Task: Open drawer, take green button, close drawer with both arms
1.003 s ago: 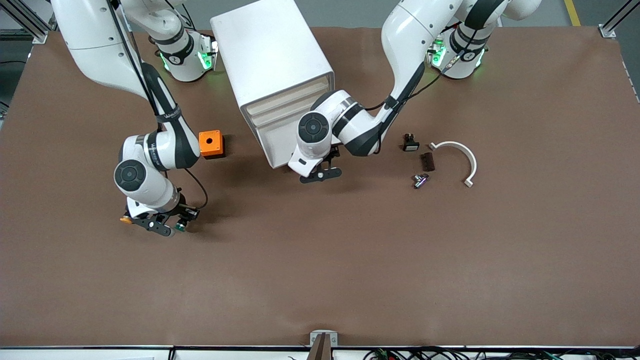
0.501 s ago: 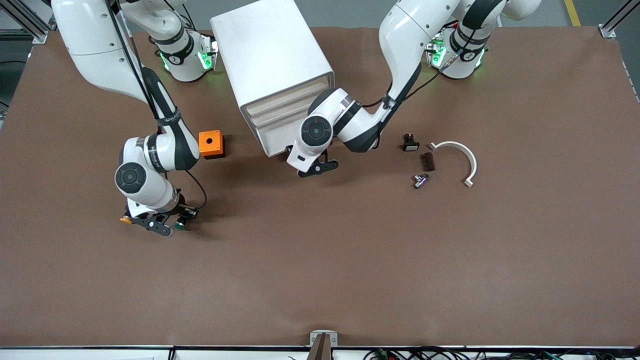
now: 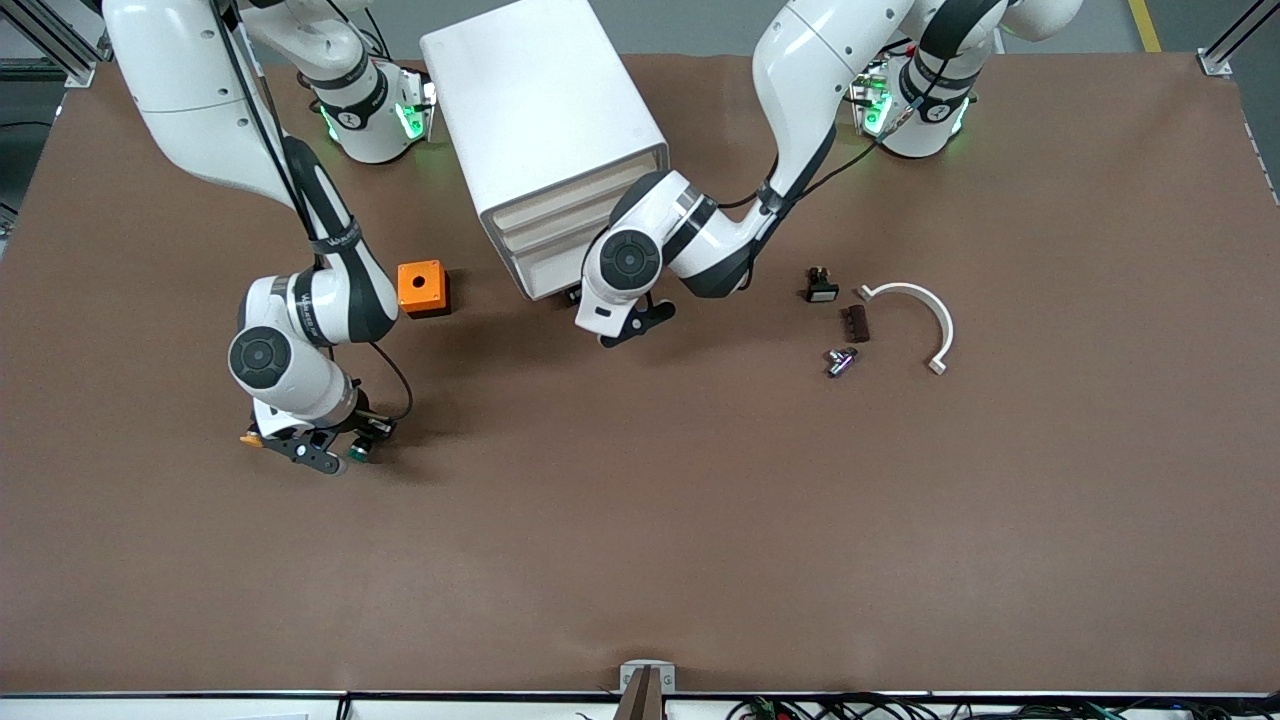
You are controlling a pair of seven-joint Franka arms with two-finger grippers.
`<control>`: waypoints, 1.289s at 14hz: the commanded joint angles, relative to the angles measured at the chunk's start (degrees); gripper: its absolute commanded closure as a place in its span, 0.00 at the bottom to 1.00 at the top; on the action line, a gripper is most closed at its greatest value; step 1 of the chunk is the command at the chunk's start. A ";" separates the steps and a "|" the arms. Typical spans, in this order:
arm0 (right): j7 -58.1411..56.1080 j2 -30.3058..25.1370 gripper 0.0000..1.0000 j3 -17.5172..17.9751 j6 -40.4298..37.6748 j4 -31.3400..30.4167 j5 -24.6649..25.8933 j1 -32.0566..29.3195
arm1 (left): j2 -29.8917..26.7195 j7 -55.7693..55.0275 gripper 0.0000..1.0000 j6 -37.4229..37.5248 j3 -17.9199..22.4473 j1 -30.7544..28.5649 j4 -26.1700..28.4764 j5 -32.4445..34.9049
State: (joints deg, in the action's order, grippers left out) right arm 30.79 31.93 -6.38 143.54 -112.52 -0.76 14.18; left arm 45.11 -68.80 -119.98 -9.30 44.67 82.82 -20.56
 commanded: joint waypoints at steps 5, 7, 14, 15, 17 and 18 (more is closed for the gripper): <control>-0.20 2.96 1.00 1.10 0.25 3.18 1.20 -1.43 | -0.20 -1.16 0.00 0.28 -1.77 1.13 -0.20 -3.33; -0.29 2.96 1.00 1.10 0.16 3.18 1.20 -1.52 | -0.20 -1.16 0.00 0.28 -1.86 1.13 -0.20 -5.80; -4.16 3.05 1.00 1.10 0.08 3.18 1.20 -3.28 | -0.55 0.51 0.00 0.19 -0.98 -0.62 -0.64 -2.58; -3.90 2.96 1.00 1.10 -0.10 3.09 1.20 -3.11 | -0.81 1.20 0.00 0.19 -1.07 -2.37 -0.81 1.79; -3.55 2.96 1.00 1.10 -0.36 3.09 1.20 -2.93 | -0.99 2.70 0.00 0.19 -1.07 -4.32 -2.48 7.44; -3.46 2.96 1.00 1.10 -0.36 3.01 1.11 -2.93 | -1.78 3.66 0.00 0.19 -1.07 -5.37 -3.70 8.33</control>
State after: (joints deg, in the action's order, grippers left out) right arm 27.20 33.79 -6.35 143.58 -110.61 -0.74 12.25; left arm 45.03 -66.91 -120.25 -10.22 41.04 80.66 -15.11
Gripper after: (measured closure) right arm 0.590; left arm 0.000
